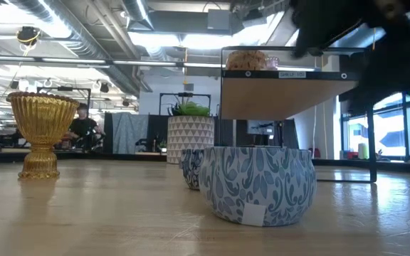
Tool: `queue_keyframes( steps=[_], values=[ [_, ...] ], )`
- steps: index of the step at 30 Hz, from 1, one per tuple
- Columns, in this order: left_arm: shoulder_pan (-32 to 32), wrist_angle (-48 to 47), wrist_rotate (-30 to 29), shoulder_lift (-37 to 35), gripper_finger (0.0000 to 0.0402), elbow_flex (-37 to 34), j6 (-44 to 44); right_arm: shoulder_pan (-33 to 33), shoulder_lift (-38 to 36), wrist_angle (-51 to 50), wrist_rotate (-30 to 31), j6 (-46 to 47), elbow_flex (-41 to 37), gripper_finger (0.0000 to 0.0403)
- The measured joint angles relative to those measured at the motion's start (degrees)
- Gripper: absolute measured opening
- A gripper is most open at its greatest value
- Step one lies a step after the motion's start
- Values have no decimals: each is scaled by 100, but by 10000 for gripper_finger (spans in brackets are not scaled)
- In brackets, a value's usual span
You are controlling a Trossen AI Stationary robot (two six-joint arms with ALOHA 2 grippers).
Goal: Pick & Place candle stick holders
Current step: Put the light blue patterned scented candle on the shelf aligned with the orange patterned scented candle
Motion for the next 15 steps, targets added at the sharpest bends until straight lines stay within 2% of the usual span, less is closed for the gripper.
queue_keyframes(
  steps=[6, 15],
  values=[
    [-45, -18, -116, -9, 74, -1, 126, -96, 305, 428, -37, 113, 0, 247],
    [-40, -14, -92, -15, 74, 0, 470, -191, 562, 388, -331, 137, 2, 247]
  ],
)
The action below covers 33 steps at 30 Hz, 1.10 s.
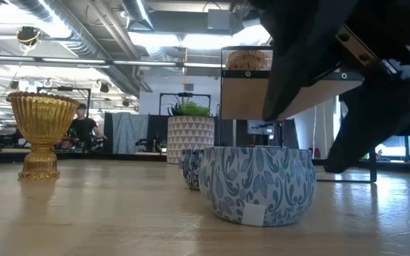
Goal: Pick & Place candle stick holders
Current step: Put the light blue patterned scented candle on the shelf aligned with the orange patterned scented candle
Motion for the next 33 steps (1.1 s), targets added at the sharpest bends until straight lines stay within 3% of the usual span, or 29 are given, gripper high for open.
queue_keyframes(
  steps=[8, 21, 33],
  values=[
    [-2, 2, 9, 0, 74, 0, 118, -5, 50, -207, -4, 167, 0, 238],
    [-2, -33, 22, 0, 74, 0, 146, -125, 50, -352, -2, 272, 0, 145],
    [-45, -33, 60, 0, 74, 0, 142, -122, 50, -392, -12, 294, 0, 122]
  ],
)
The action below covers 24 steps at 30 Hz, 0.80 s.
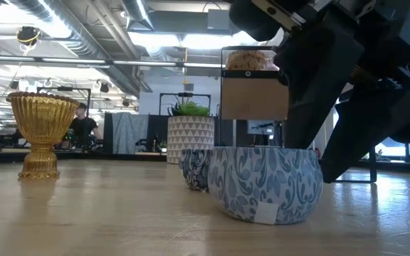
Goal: Pick & Place candle stick holders
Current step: Put the light blue patterned scented candle on the shelf aligned with the orange patterned scented candle
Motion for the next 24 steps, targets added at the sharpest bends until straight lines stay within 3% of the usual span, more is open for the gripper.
queue_keyframes(
  steps=[13, 24],
  values=[
    [-27, 0, -1, -2, 74, 0, -17, 0, -2, -178, -398, 130, 2, 85],
    [-27, 0, -10, -2, 74, 0, -2, 4, 4, -225, -834, 134, -2, 11]
  ],
)
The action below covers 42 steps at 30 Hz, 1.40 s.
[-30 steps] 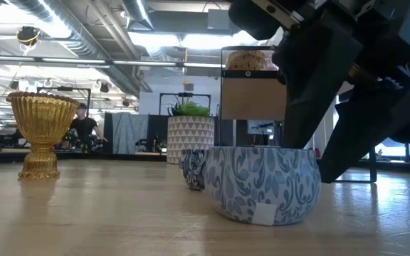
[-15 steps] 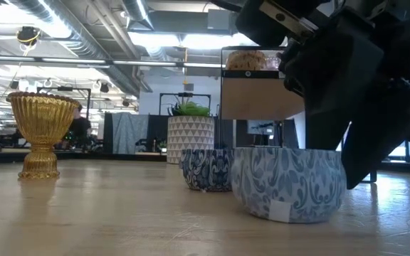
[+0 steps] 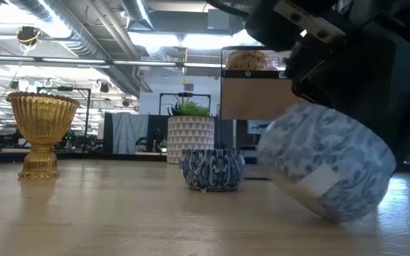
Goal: Pick & Place candle stick holders
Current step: Put the light blue patterned scented candle on the shelf aligned with the orange patterned scented candle
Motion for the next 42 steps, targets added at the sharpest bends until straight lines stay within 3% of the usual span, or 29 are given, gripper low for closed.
queue_keyframes(
  steps=[5, 9, 17, 23, 30, 42],
  values=[
    [0, 0, -55, 0, 74, 0, 4, -1, 4, -421, -153, -173, 344, 4],
    [0, 0, -137, -2, 74, 0, 6, -36, 4, -1400, -377, -554, 1051, 3],
    [-1, -1, -186, -2, 74, 0, 6, -194, 2, -4521, -664, -1559, 3365, 1],
    [-60, -2, -329, -4, 74, 0, 7, -482, -4, -6808, -345, -2090, 5162, 1],
    [-74, -7, -337, -7, 74, 0, 7, -1150, -209, -6814, 161, -2787, 5442, 0],
    [-192, -82, -302, -7, 74, 0, -137, -2518, -157, -6833, -15, -4249, 5416, 0]
  ],
)
